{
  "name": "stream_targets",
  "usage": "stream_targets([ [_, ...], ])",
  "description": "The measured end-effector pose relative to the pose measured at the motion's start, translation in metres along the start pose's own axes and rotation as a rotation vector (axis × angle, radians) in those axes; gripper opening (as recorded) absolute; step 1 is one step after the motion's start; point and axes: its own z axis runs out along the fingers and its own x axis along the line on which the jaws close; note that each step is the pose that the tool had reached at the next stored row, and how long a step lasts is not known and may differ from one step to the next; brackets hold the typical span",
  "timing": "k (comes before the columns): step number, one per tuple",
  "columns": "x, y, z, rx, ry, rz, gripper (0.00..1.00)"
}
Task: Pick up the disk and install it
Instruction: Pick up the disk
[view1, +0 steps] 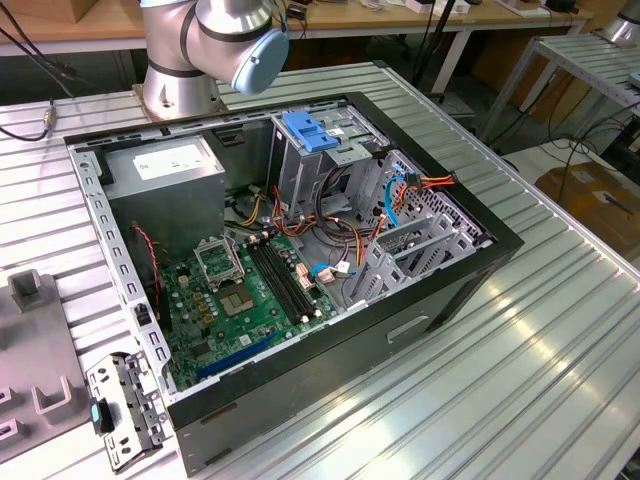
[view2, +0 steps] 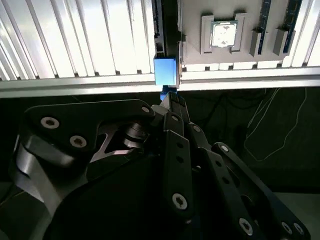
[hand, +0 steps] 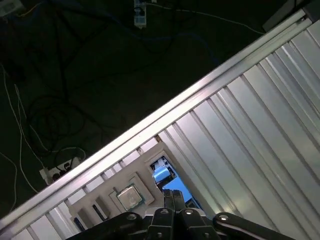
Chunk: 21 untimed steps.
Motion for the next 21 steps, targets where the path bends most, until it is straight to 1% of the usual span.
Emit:
stream_targets([
  [4, 0.0, 0.0, 0.0002, -0.0005, 0.0031, -0.076, 0.11],
  [5, -0.0001, -0.0001, 0.0008, 0.0011, 0.0031, -0.1, 0.11],
  [6, -0.0001, -0.0002, 0.0015, 0.0046, 0.002, -0.119, 0.11],
  [7, -0.0002, -0.0003, 0.0021, 0.0066, 0.0016, -0.138, 0.11],
  [10, -0.0008, -0.0011, 0.0043, 0.0089, 0.0015, -0.169, 0.11],
  [11, -0.0008, -0.0012, 0.0051, 0.0107, 0.0015, -0.196, 0.11],
  [12, -0.0009, -0.0011, 0.0062, 0.0254, -0.0046, -0.226, 0.11],
  [14, -0.0009, -0.0012, 0.0067, 0.0407, -0.0111, -0.244, 0.11],
  [15, -0.001, -0.0012, 0.0075, 0.049, -0.0148, -0.255, 0.17],
  [18, -0.001, -0.0014, 0.011, 0.047, -0.013, -0.338, 0.36],
  [20, -0.001, -0.0015, 0.0129, 0.0455, -0.0121, -0.377, 0.48],
  [21, -0.0009, -0.0016, 0.0152, 0.0443, -0.0114, -0.407, 0.54],
])
